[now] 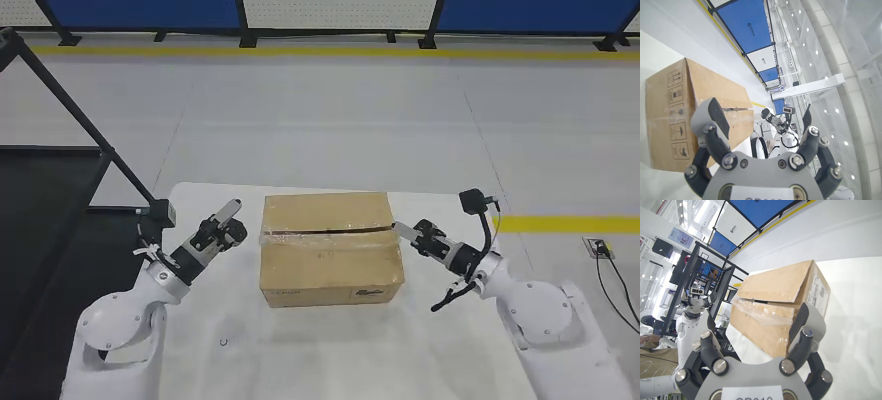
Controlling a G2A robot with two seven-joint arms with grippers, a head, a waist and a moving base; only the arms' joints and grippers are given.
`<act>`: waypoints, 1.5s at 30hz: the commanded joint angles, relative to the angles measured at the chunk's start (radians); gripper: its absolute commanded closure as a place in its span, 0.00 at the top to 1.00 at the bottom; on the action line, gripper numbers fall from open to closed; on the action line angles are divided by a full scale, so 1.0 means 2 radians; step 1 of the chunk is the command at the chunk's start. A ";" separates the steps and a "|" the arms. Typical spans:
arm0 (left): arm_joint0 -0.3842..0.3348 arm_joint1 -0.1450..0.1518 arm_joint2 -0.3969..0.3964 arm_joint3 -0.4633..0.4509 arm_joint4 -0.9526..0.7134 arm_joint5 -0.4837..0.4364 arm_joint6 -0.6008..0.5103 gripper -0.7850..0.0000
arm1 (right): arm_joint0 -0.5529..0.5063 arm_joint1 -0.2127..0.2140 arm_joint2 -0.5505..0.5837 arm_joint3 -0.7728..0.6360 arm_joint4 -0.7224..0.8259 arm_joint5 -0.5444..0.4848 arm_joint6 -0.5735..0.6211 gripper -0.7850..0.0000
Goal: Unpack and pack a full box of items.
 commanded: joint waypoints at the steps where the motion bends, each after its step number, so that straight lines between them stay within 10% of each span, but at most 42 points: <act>1: -0.002 -0.001 0.011 0.009 -0.022 0.010 0.001 1.00 | 0.000 0.000 -0.005 0.001 -0.001 -0.010 -0.004 1.00; 20: -0.110 -0.003 0.100 0.172 -0.056 0.044 0.033 1.00 | -0.036 0.004 0.014 0.005 -0.018 -0.104 -0.039 1.00; 37: -0.110 0.003 0.107 0.175 -0.077 0.035 0.036 1.00 | 0.036 -0.004 -0.086 -0.039 -0.271 0.095 0.004 0.99; 40: -0.110 0.004 0.109 0.177 -0.081 0.033 0.036 1.00 | 0.050 -0.007 -0.100 -0.039 -0.297 0.123 0.024 0.49; 45: -0.113 0.005 0.112 0.181 -0.086 0.031 0.036 1.00 | 0.061 -0.009 -0.110 -0.043 -0.315 0.145 0.056 0.33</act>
